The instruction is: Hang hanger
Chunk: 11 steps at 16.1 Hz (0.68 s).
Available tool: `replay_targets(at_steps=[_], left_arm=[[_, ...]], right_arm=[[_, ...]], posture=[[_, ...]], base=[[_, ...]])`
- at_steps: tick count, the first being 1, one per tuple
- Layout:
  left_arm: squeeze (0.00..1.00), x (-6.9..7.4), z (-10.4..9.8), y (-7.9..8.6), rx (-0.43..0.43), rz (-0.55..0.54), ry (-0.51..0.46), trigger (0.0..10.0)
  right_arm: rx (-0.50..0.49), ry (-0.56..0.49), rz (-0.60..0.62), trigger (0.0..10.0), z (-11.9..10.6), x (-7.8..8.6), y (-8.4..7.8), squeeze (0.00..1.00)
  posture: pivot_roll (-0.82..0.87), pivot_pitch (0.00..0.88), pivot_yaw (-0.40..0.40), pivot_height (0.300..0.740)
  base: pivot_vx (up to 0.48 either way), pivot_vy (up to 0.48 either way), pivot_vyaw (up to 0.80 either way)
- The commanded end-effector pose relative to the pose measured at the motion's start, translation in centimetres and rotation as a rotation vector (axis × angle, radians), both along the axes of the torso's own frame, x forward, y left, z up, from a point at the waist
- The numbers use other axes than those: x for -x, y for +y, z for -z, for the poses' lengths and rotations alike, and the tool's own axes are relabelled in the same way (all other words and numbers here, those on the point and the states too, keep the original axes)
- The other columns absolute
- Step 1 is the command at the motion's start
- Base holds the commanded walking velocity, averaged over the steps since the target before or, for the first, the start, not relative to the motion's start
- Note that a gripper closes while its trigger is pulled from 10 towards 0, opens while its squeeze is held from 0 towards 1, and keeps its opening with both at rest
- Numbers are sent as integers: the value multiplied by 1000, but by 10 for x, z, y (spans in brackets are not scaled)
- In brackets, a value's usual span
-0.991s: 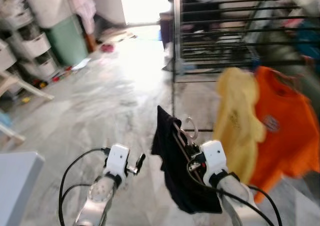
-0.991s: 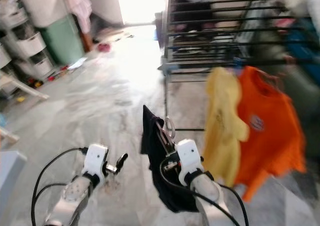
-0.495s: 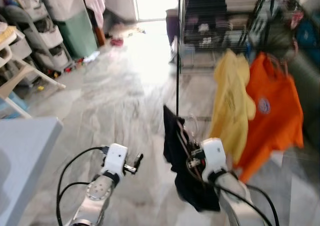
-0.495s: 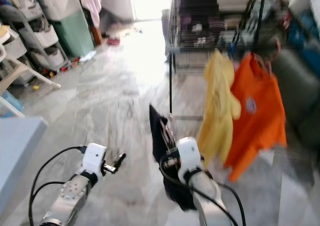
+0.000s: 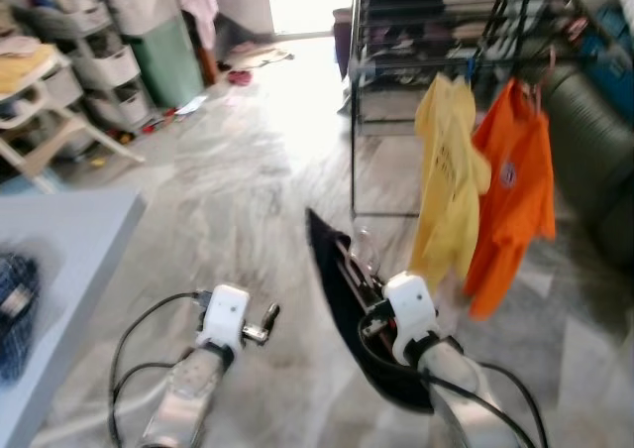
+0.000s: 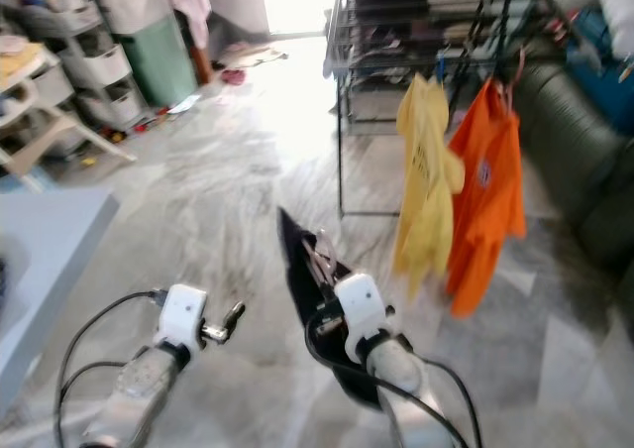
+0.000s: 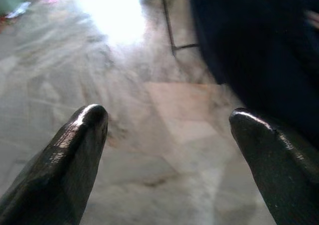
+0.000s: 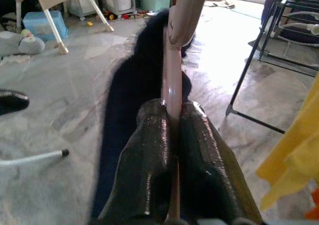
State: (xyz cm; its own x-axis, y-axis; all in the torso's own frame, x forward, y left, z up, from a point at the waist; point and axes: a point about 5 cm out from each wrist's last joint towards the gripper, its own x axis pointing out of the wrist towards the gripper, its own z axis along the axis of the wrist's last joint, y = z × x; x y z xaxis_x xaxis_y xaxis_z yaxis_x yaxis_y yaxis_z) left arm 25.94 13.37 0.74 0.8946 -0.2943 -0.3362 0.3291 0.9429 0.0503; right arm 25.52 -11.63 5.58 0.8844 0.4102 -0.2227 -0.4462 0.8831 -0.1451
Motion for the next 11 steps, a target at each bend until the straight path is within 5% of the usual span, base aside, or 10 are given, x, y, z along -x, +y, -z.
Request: replay_targets(at_steps=[1, 4, 8, 11], left_arm=[[0, 0, 0, 5, -25, -4, 0, 10000], [0, -1, -1, 4, -8, -11, -13, 10000], [0, -6, -6, 5, 31, -23, -43, 10000], [0, -8, -7, 2, 36, -9, -44, 10000]], right_arm=[[9, -44, -15, 10000, -7, -2, 2, 0], [106, 7, 14, 10000, 2, -3, -5, 0], [-8, 21, -11, 10000, -3, -1, -5, 0], [-18, 26, -5, 10000, -4, -1, -5, 0]], posture=[[-166, 0, 107, 740], [-171, 0, 103, 740], [-174, 0, 103, 740], [-176, 0, 106, 740]], base=[[-352, 0, 0], [-117, 0, 0], [0, 0, 0], [0, -401, 0]])
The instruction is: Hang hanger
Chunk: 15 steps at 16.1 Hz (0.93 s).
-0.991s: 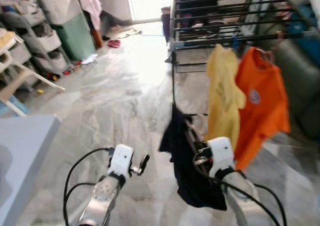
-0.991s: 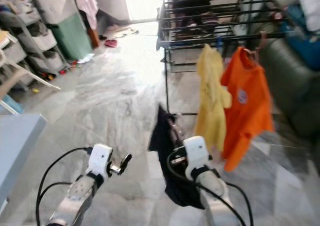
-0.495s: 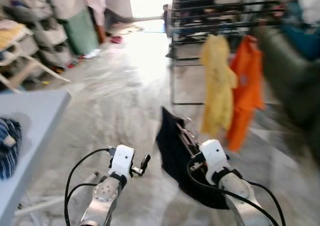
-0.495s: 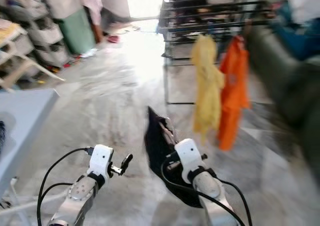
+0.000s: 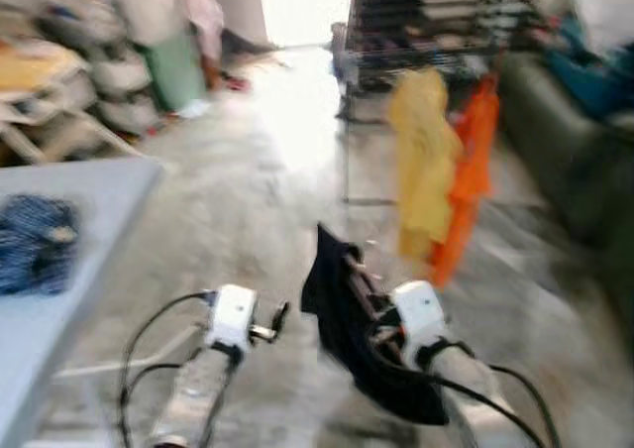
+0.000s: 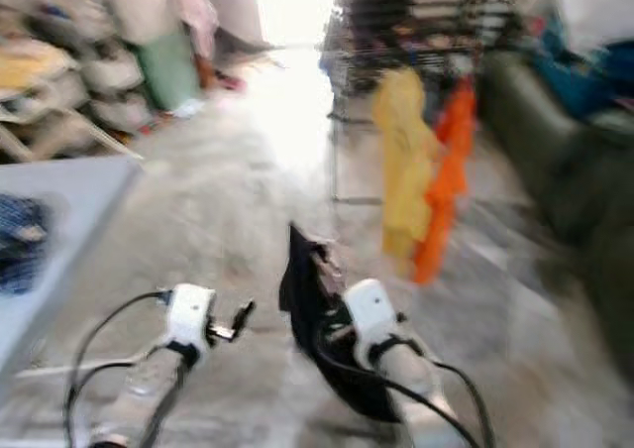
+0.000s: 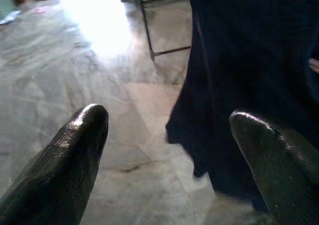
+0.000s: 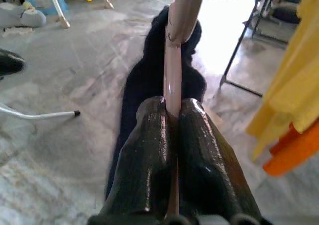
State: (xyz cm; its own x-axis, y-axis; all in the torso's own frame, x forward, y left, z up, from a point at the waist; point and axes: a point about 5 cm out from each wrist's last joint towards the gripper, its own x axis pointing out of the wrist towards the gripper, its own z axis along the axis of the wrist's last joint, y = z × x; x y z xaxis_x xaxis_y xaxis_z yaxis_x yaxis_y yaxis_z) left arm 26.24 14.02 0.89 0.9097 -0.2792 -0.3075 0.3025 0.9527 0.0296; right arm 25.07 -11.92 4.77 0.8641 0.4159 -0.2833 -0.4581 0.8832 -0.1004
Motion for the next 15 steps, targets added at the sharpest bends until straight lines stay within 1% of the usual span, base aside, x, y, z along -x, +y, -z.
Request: replay_targets(at_steps=[1, 4, 8, 13, 14, 15], left_arm=[[0, -5, -5, -5, 7, 19, -23, 10000], [0, -3, -3, -8, 9, 33, -21, 10000], [0, -2, -2, -9, 10, 36, -16, 10000], [0, -1, 1, -7, -3, 33, -5, 10000], [0, 0, 1, -5, -25, 17, -17, 10000], [0, 0, 2, -2, -26, -1, -15, 10000]], right_arm=[[-5, -49, -4, 10000, -12, -5, -2, 0], [-10, -56, -27, 10000, -13, -4, 0, 0], [-13, -50, -39, 10000, -13, -3, 2, 0], [-24, -53, -69, 10000, -14, -1, 5, 0], [-30, -49, -63, 10000, -14, 0, 4, 0], [-30, -51, -65, 10000, -14, 0, 4, 0]], posture=[[-177, 0, 108, 740], [-177, 0, 109, 740], [-177, 0, 106, 740], [-176, 0, 102, 740], [-176, 0, 99, 740], [-175, 0, 98, 740]], base=[[0, -405, 0], [0, -407, 0], [0, -399, 419], [0, -388, 556], [0, 0, 0], [0, 0, 0]])
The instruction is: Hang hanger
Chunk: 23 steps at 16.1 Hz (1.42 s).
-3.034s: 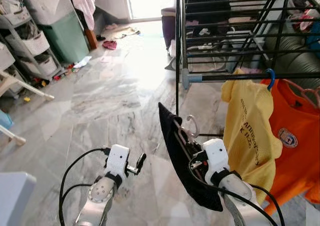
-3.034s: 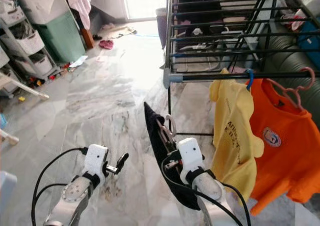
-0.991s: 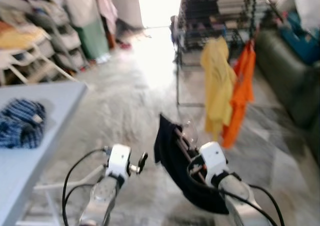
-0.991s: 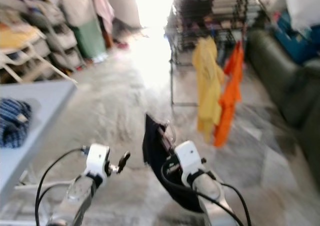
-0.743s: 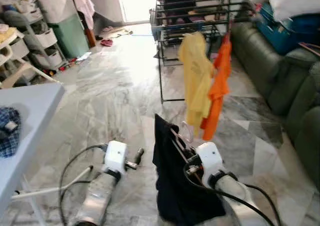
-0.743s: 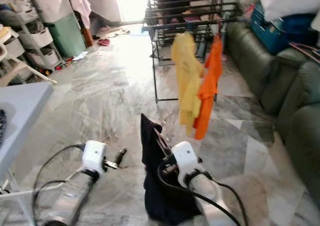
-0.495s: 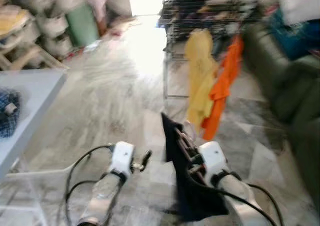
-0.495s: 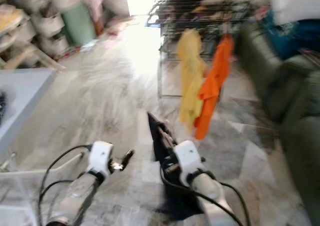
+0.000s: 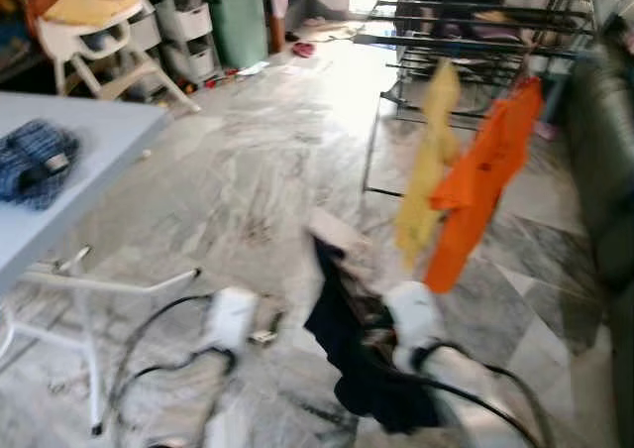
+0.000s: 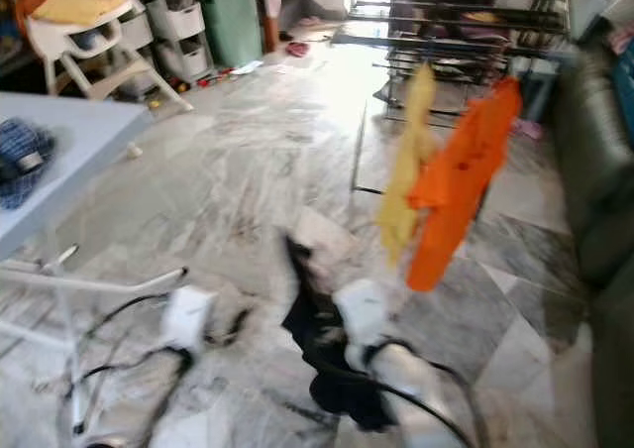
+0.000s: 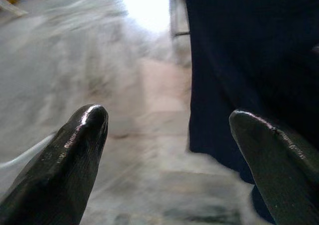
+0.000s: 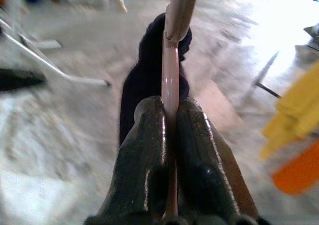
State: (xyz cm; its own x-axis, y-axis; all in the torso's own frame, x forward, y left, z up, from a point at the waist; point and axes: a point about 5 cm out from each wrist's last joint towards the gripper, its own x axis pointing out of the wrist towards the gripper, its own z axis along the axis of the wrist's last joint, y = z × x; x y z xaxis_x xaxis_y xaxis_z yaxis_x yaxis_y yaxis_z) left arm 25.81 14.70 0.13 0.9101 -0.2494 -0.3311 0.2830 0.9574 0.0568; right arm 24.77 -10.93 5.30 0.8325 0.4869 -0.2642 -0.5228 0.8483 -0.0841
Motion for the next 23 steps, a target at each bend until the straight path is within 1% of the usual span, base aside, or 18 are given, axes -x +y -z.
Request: replay_targets(at_steps=[1, 2, 3, 5, 6, 8, 11, 15, 18, 23], left_arm=[[0, -5, -5, -7, 1, 10, -26, 10000], [0, -4, -4, -5, 0, -5, -23, 10000], [0, -3, -3, -1, -21, -26, -23, 10000], [0, -3, -2, -1, -25, -28, -20, 10000], [0, -3, -1, 0, -24, -34, -19, 10000], [0, -3, -2, -1, -19, -38, -18, 10000], [0, -5, -2, 0, -12, -54, -16, 10000], [0, -6, -3, 4, -48, -91, -28, 10000], [0, -7, -3, 11, -68, -147, -37, 10000], [0, -6, -3, 15, -100, -173, -46, 10000]], right_arm=[[-6, -46, 3, 10000, -9, -3, -6, 0], [-6, -45, 3, 10000, -9, -3, -6, 0], [-7, -48, -9, 10000, -10, -3, -5, 0], [-12, -48, -21, 10000, -10, -2, -3, 0], [-19, -53, -36, 10000, -11, 0, -1, 0], [-16, -65, -60, 10000, -12, 1, 1, 0], [-33, -65, -60, 10000, -13, 1, 2, 0], [-53, -69, -71, 10000, -15, 1, 2, 0], [-58, -80, -96, 10000, -16, 1, 4, 0], [-67, -88, -121, 10000, -18, -1, 6, 0]], posture=[[-175, 0, 98, 740], [-174, 0, 98, 740], [-173, 0, 97, 740], [-173, 0, 97, 740], [-173, 0, 98, 740], [-172, 0, 100, 740], [-174, 0, 101, 740], [-175, 0, 100, 740], [-171, 0, 95, 740], [-164, 0, 89, 740]], base=[[0, 0, 0], [0, 0, 0], [0, 0, 0], [0, 0, 0], [0, 0, 631], [0, 0, 800], [0, 0, 800], [0, 0, 800], [0, 0, 800], [0, 0, 800]])
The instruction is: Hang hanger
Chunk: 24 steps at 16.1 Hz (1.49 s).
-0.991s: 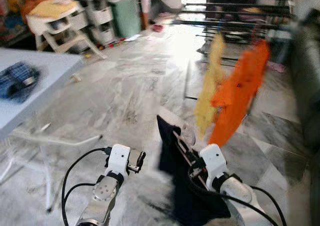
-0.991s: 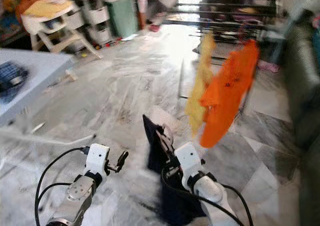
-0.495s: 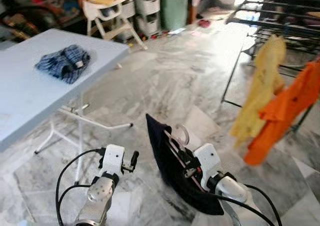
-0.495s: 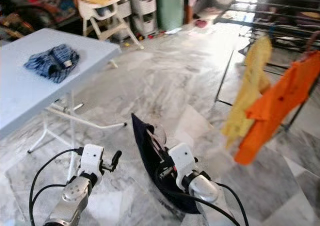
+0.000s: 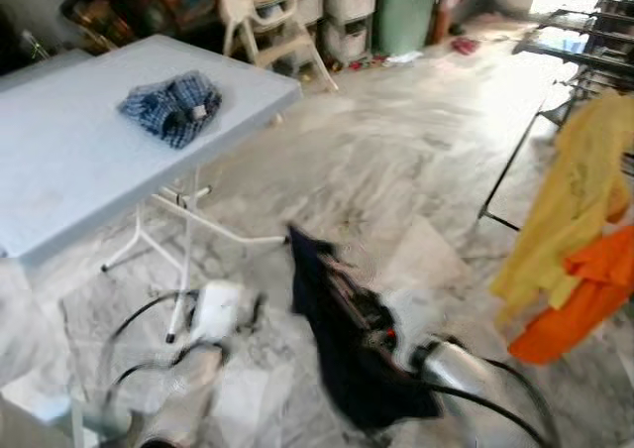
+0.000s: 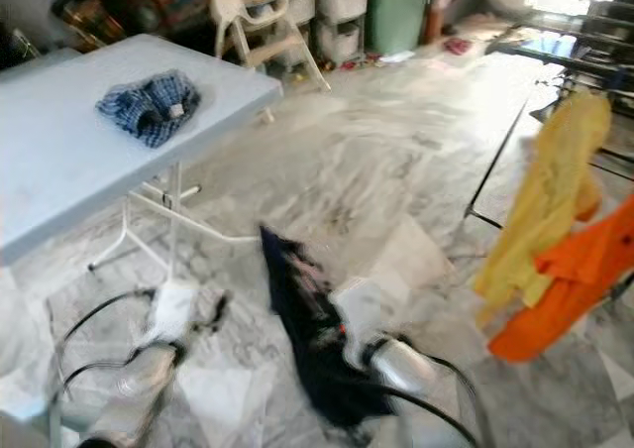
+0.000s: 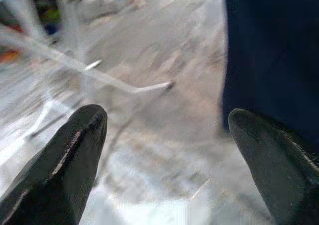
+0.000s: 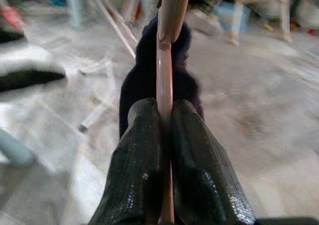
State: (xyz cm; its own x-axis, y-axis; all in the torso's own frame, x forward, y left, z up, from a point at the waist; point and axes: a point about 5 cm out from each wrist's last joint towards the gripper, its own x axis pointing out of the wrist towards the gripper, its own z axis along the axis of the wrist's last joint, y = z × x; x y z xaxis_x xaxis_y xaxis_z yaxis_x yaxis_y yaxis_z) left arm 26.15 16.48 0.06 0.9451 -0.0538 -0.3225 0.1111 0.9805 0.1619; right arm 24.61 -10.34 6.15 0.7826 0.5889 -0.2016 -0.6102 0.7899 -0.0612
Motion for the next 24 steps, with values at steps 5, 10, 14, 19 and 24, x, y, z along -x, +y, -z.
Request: replay_targets(at_steps=[5, 10, 14, 19, 24], left_arm=[[0, -1, -2, -2, -24, -8, -19, 10000], [0, 0, -9, -20, 151, 124, -37, 10000], [0, -7, -19, -31, 200, 204, -74, 10000], [0, -24, -41, -45, 304, 283, -134, 10000], [1000, -14, -34, -62, 407, 375, -69, 10000]], right_arm=[[-18, -58, -3, 10000, -10, -4, 1, 0], [-70, -74, 59, 10000, -17, -10, -1, 0], [-73, -72, 54, 10000, -19, -12, 1, 0], [-67, -80, 46, 10000, -22, -13, 1, 0], [-58, -89, 36, 10000, -23, -16, 8, 0]], posture=[[-162, 0, 89, 740], [-159, 0, 88, 740], [-163, 0, 82, 740], [-177, 0, 88, 740], [-182, 0, 97, 740]], base=[[0, 0, 800], [0, 0, 318], [0, 0, 0], [0, 0, 0], [0, 0, 0]])
